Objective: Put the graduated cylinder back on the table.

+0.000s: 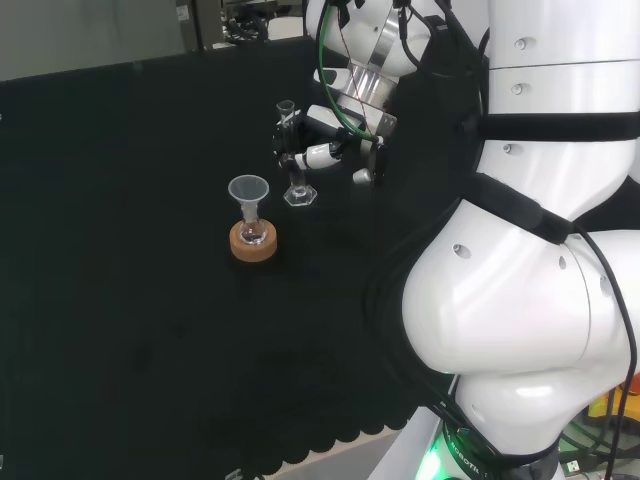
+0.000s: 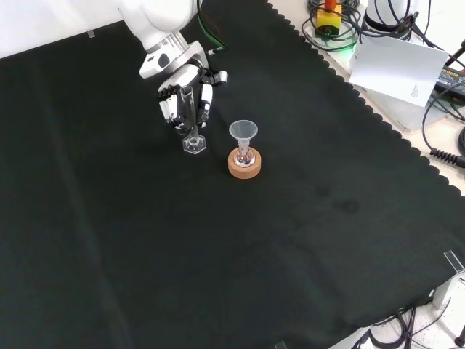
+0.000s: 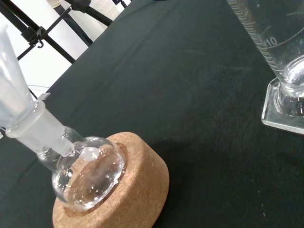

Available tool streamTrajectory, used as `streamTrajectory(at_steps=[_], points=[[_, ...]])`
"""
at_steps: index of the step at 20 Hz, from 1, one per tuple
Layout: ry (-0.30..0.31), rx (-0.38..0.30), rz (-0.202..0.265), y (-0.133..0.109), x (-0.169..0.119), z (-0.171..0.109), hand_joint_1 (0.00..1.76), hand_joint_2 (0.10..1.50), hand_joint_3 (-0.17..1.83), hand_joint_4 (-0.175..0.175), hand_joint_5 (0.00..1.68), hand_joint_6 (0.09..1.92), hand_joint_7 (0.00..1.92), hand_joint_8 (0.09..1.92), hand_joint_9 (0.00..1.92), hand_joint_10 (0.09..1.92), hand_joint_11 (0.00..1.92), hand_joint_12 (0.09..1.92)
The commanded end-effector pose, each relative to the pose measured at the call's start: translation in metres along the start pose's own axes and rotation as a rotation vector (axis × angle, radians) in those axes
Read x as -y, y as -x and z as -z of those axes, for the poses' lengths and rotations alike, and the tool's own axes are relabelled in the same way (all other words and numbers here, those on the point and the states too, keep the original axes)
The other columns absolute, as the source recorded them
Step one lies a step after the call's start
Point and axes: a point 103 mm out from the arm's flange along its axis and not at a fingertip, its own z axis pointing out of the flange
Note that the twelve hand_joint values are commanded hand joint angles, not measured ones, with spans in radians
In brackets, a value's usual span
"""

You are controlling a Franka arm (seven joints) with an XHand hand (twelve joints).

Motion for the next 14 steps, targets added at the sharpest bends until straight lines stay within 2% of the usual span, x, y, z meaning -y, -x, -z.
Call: streamTrajectory(at_steps=[1, 14], points=[[0.013, 0.000, -0.003, 0.0029, 0.0015, -0.0021, 1.13, 1.16, 0.00, -0.158, 0.91, 1.13, 1.07, 0.55, 1.38, 0.09, 1.15, 0.78], [0.039, 0.006, -0.017, 0.0088, 0.0042, -0.0085, 1.13, 1.16, 0.01, -0.160, 0.91, 1.13, 1.06, 0.54, 1.37, 0.09, 1.14, 0.78]])
